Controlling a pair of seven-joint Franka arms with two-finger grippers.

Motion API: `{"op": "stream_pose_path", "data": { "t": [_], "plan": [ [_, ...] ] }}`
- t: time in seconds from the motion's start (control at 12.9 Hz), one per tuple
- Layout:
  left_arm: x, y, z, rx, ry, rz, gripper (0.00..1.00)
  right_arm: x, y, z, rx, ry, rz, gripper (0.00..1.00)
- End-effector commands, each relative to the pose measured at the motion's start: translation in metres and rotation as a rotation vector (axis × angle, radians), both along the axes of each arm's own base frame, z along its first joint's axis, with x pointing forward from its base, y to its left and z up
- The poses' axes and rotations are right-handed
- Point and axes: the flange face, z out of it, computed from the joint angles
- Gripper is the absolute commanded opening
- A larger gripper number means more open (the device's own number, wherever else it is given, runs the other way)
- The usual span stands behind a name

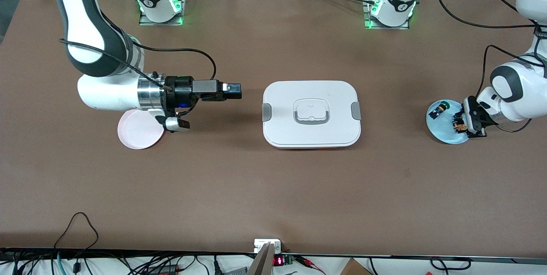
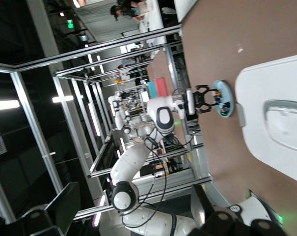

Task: Transfer orange switch to right arm and place
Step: 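Grasp the orange switch with the left gripper while the right gripper reaches center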

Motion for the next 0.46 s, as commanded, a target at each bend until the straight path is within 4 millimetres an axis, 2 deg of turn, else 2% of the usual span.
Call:
{"op": "stream_pose_path", "data": {
  "t": [0.0, 0.08, 0.31, 0.39],
  "plan": [
    [0.005, -0.001, 0.023, -0.113, 0.041, 0.014, 0.00, -0.005, 0.027, -0.015, 0.071, -0.031, -0.017, 1.00],
    [0.008, -0.007, 0.027, -0.158, 0.048, 0.017, 0.00, -0.006, 0.036, -0.023, 0.080, -0.015, -0.014, 1.00],
    [0.009, -0.017, 0.039, -0.288, 0.025, 0.041, 0.00, -0.008, 0.068, -0.019, 0.051, -0.038, -0.043, 1.00],
    [0.009, -0.025, 0.043, -0.358, 0.032, 0.053, 0.00, -0.009, 0.080, -0.011, 0.028, -0.058, -0.074, 1.00]
  ]
}}
